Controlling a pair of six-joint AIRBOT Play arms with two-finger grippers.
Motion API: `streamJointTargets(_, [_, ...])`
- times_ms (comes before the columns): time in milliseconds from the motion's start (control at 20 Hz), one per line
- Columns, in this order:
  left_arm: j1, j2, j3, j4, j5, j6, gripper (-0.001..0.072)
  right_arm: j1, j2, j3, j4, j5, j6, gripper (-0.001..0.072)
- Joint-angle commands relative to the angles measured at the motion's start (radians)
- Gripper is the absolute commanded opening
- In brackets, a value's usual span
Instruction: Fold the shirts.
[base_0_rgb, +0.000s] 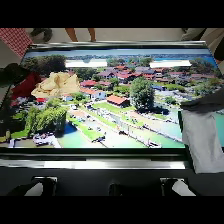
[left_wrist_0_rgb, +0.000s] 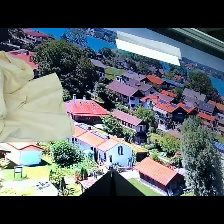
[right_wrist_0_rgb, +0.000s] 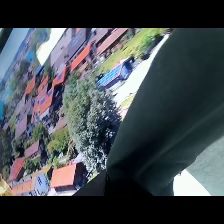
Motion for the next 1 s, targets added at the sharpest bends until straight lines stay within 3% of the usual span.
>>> streamJointTargets(0, [0.0, 0.0, 0.0, 0.001, 0.0, 0.006, 0.0038, -0.137, 0.056, 0.004, -0.013, 0.068, 0.061, 0.0042])
streamJointTargets(250, [0.0, 0.0, 0.0, 0.0, 0.001, 0.025, 0.0038, -0.261, 0.101, 0.004, -0.035, 0.258, 0.061, 0.0042])
streamJointTargets(450, [0.0, 0.0, 0.0, 0.0, 0.015, 0.025, 0.0038, -0.264, 0.093, -0.034, -0.423, 0.454, 0.066, 0.0042])
streamJointTargets(550, [0.0, 0.0, 0.0, 0.0, 0.015, 0.025, 0.0038, -0.264, 0.105, -0.127, -0.538, 0.452, 0.065, 0.0041])
streamJointTargets(750, [0.0, 0.0, 0.0, 0.0, 0.015, 0.025, 0.0038, -0.264, 0.135, -0.393, -0.55, 0.352, 0.055, 0.0042])
streamJointTargets(950, [-0.001, 0.0, 0.0, 0.0, 0.015, 0.024, 0.0039, -0.264, 0.138, -0.524, -0.643, 0.246, 0.045, 0.0042])
